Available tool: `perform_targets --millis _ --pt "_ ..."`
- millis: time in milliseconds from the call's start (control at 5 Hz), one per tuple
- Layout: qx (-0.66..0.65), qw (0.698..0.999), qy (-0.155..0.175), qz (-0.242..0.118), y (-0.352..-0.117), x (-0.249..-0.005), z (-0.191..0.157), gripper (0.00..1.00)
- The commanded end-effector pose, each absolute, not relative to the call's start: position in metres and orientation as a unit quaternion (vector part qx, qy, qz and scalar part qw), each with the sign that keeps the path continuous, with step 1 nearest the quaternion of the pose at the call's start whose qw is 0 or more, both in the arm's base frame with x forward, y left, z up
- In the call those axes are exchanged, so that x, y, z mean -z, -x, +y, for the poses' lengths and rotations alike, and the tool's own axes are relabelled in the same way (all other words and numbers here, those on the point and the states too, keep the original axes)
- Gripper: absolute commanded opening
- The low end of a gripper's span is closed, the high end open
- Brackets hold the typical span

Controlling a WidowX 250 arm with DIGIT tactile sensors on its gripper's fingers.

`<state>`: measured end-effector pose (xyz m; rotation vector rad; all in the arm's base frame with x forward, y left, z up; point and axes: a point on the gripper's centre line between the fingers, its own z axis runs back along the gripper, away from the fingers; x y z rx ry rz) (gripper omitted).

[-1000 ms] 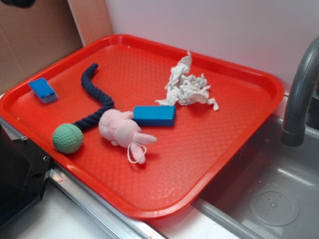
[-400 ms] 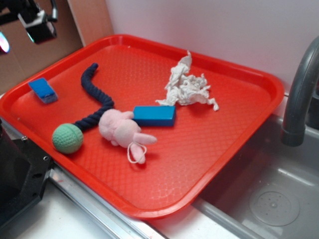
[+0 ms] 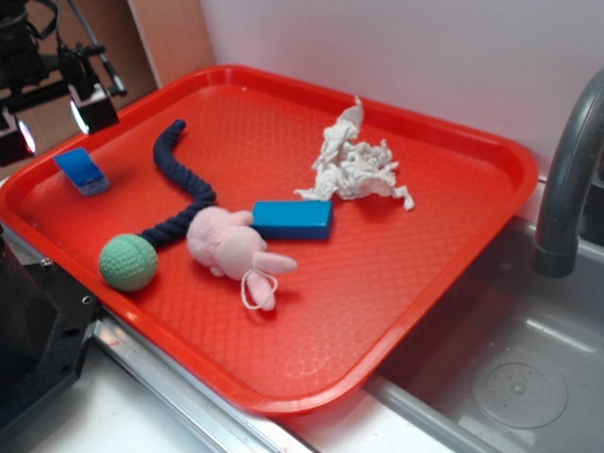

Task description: Grab the blue sponge.

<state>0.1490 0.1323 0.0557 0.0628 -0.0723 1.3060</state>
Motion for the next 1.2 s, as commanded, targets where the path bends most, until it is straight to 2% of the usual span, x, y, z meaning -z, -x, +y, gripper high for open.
perform_targets --millis 0,200,400,600,800,1000 --pt "-0.587 0.806 -0.034 -0.068 -0.160 -0.042 0.133 1.00" --pt "-0.587 0.807 -0.045 -0.054 -0.149 -0.022 0.135 1.00" --pt "-0.577 0.814 -0.049 -0.044 -0.139 -0.015 0.136 0.58" --pt "-0.555 0.830 -0.038 -0.040 -0.140 -0.021 0.137 0.00" --pt "-0.447 0.891 -0.042 -0.068 -0.143 -0.057 0.135 0.00" --pt "-0.332 0.938 -0.032 -0.091 -0.192 -0.107 0.104 0.00"
